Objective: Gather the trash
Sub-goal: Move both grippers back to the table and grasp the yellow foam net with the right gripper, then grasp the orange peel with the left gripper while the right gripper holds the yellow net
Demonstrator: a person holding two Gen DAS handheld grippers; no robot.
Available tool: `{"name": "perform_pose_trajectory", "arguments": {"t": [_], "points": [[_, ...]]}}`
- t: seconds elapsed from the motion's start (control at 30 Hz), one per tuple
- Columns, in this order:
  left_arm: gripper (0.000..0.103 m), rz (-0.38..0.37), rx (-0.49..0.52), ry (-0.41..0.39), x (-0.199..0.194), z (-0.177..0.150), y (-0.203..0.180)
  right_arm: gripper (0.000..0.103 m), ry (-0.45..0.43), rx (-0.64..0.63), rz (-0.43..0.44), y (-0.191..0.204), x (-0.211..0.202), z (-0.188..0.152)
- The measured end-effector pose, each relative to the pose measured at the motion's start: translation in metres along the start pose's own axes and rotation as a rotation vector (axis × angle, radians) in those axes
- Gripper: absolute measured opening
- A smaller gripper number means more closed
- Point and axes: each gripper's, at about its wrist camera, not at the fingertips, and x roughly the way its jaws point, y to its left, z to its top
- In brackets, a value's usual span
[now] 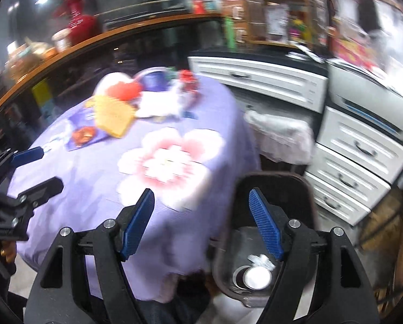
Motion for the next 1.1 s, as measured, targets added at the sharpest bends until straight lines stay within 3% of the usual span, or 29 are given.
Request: {"name": "perform_pose_trajectory", "arguments": {"t": [0.23,0.37,0.53,0.73,0.83,1.0,1.1], "points": [[0.095,0.117,-0.101,0.039,-0.002,-0.015,0.078,0.072,0.029,-0.125,0.109,0.077,0.036,0.030],[0.090,0.132,-0.133,0.054,-0.001,-0.022,0.107,0.072,0.063,-0.159,0.157,0.112,0.065,0.050],[0.088,0.101,-0.182,0.063,0.001,-0.029,0.127,0.070,0.075,-0.207,0.139,0.142,0.102,0.075],[0.088,0.054,-0.168,0.066,0.009,-0.028,0.130,0.058,0.114,-0.202,0.117,0.160,0.149,0.101],[0.088,0.050,-0.158,0.066,0.013,-0.025,0.128,0.045,0.126,-0.208,0.084,0.164,0.166,0.106],[0.088,0.038,-0.155,0.060,0.018,-0.020,0.126,0.015,0.133,-0.193,0.067,0.160,0.176,0.107],[0.087,0.037,-0.143,0.064,0.023,-0.017,0.125,0.010,0.104,-0.206,0.059,0.155,0.170,0.105]]}}
